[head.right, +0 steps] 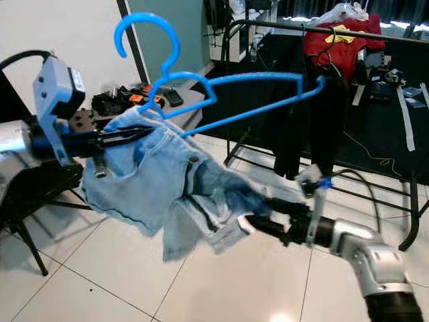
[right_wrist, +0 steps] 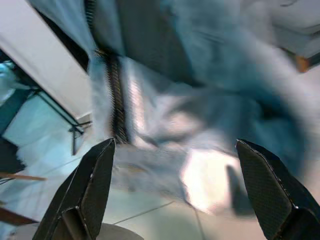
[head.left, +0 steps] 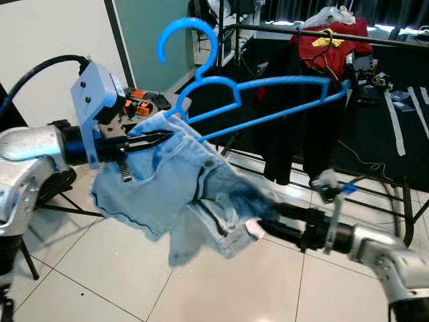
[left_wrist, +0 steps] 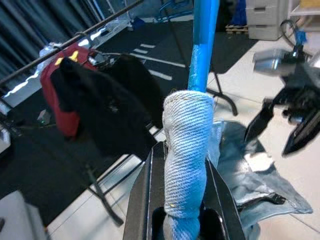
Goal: Hang hanger
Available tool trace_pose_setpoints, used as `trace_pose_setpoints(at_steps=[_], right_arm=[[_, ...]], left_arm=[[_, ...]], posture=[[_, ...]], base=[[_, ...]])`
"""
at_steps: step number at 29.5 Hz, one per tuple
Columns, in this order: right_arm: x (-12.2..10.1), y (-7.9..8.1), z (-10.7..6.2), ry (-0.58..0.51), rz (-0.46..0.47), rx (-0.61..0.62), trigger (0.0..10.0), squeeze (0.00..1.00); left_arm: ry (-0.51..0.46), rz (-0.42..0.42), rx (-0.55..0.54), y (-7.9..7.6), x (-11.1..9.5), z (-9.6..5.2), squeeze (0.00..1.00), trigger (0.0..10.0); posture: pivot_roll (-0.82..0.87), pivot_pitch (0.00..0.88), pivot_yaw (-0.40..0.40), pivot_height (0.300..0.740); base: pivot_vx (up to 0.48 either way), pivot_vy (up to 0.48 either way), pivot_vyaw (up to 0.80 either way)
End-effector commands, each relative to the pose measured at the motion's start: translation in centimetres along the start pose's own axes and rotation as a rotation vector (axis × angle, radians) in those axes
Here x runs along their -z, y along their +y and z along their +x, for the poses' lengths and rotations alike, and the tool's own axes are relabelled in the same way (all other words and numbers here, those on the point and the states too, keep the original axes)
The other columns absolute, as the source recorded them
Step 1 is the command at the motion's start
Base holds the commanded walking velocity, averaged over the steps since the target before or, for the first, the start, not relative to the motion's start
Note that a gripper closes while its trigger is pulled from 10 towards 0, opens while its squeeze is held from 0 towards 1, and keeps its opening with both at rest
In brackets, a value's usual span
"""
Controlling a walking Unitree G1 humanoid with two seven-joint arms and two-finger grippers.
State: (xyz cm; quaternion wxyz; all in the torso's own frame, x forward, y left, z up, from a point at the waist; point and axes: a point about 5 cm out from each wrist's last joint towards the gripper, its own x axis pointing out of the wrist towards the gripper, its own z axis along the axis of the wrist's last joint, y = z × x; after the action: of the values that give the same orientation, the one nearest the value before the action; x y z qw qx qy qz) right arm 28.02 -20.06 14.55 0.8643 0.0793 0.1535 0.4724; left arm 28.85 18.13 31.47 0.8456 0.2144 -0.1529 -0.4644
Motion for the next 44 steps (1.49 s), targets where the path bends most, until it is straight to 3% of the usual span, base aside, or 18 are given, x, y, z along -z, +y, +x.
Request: trace_pose_setpoints(at_steps=[1, 10, 14, 17, 25, 30, 34, 36, 44], right_arm=[[0.1, 0.2, 0.2, 0.026, -0.010, 0.000, 10.0, 0.00], [-0.3, 0.1, 0.6, 0.032, -0.039, 0.025, 10.0, 0.00], [-2.2, 1.3, 0.3, -0.084, -0.050, -0.083, 10.0, 0.00], [-4.9, 3.3, -0.7, -0.247, -0.048, -0.247, 10.0, 0.00], [-7.2, 3.9, -2.0, -0.380, -0.083, -0.292, 10.0, 0.00], [-7.2, 3.6, -2.2, -0.348, -0.116, -0.250, 10.0, 0.00], [-6.1, 2.8, -1.5, -0.245, -0.150, -0.157, 10.0, 0.00], [-4.9, 1.7, -0.8, -0.135, -0.191, -0.046, 10.0, 0.00], [-4.6, 0.4, -0.3, -0.090, -0.219, 0.074, 10.0, 0.00]], left_arm=[[-0.039, 0.025, -0.021, 0.2, -1.0, -0.1, 0.00, 10.0], [-0.097, 0.006, 0.008, -0.6, -2.1, 0.5, 0.00, 10.0], [-0.096, 0.006, 0.017, -0.8, -2.2, 0.6, 0.00, 10.0], [-0.089, 0.004, 0.015, -0.9, -2.2, 0.6, 0.00, 10.0], [-0.081, -0.002, 0.012, -1.0, -2.1, 0.8, 0.00, 10.0], [-0.082, -0.005, 0.010, -1.1, -2.1, 0.8, 0.00, 10.0], [-0.088, -0.005, 0.013, -1.1, -2.3, 0.9, 0.00, 10.0], [-0.094, -0.004, 0.017, -1.2, -2.6, 0.9, 0.00, 10.0], [-0.101, 0.005, 0.023, -1.3, -3.1, 0.9, 0.00, 10.0]], posture=[[-0.08, 0.051, 0.063, 0.740], [-0.08, 0.047, 0.059, 0.740], [-0.08, 0.042, 0.058, 0.740], [-0.08, 0.042, 0.060, 0.740], [-0.08, 0.048, 0.064, 0.740], [-0.08, 0.051, 0.064, 0.740], [-0.08, 0.052, 0.063, 0.740], [-0.08, 0.053, 0.064, 0.740], [-0.07, 0.055, 0.061, 0.740]], base=[[0.000, 0.000, 0.00], [0.000, 0.000, 0.00], [0.000, 0.000, 0.00], [0.000, 0.000, 0.00], [0.000, 0.000, 0.00], [0.000, 0.000, 0.00], [0.000, 0.000, 0.00], [0.000, 0.000, 0.00], [0.000, 0.000, 0.00]])
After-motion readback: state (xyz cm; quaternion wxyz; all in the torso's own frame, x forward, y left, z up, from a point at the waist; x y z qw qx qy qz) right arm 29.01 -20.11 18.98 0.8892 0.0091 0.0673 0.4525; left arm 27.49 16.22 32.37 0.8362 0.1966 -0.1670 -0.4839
